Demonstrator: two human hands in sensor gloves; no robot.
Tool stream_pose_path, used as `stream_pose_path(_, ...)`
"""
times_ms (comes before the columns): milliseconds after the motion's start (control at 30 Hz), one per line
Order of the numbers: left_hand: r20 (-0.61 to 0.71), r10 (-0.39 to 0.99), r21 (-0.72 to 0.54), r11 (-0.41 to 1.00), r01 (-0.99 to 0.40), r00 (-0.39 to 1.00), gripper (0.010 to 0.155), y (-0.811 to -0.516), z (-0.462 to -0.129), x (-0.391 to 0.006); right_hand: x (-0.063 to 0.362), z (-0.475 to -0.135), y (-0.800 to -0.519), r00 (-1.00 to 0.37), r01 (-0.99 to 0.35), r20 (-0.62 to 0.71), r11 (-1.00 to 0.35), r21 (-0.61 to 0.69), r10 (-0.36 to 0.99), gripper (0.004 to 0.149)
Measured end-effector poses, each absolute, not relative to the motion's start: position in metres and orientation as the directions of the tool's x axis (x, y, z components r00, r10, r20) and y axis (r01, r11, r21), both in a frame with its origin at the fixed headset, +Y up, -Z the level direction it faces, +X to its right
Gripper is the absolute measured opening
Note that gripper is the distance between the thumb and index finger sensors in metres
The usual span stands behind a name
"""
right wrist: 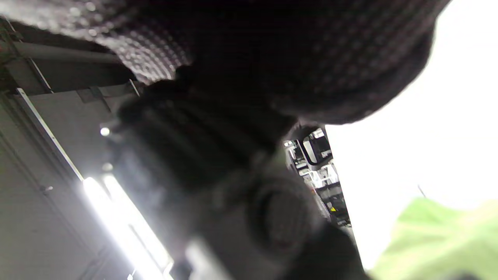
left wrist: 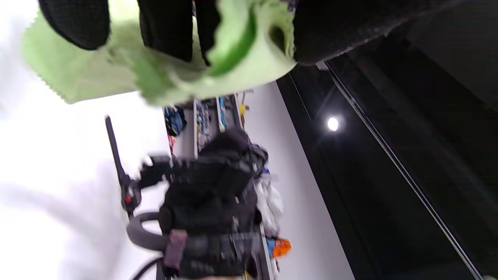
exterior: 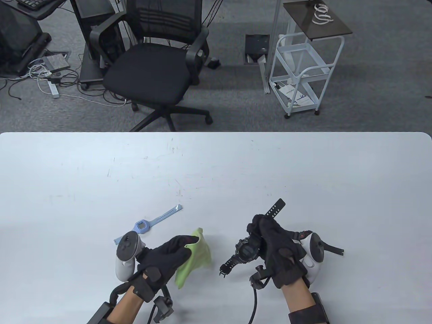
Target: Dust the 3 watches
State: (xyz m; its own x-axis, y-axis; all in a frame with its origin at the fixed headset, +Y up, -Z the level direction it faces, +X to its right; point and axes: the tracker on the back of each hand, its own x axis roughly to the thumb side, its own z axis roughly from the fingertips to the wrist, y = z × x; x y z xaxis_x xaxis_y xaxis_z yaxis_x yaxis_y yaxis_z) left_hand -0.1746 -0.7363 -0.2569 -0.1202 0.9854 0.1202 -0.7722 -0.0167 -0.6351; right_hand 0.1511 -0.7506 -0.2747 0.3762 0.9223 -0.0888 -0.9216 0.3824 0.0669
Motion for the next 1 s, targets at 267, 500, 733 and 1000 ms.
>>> stream_pose_path(267, 0.206, 0.973, -0.687, 0.065, -0.724, -0.108, 0.046, -0.734, -0.239, -0.138, 0.134, -0.272, -0.758, 0.368, -0.922, -0.141, 0.38, 0.076, 0.919, 0.044)
stream_pose_path(500, 0.146, 0.978, -0.613, -0.031, -0.789, -0.151, 0.048, -0.746, -0.233, -0.129, 0.126, -0.266, -0.767, 0.409, -0.909, -0.179, 0.416, 0.003, 0.895, 0.043)
stream_pose_path(733, 0.238, 0.971, -0.474, 0.117, -0.872, 0.001, 0.047, -0.741, -0.234, -0.135, 0.116, -0.262, -0.773, 0.462, -0.883, -0.22, 0.468, -0.024, 0.859, 0.043)
stream_pose_path(1000, 0.068, 0.997, -0.544, 0.061, -0.837, 0.028, 0.068, -0.758, -0.233, -0.13, 0.11, -0.257, -0.772, 0.486, -0.873, -0.206, 0.485, -0.061, 0.849, 0.043)
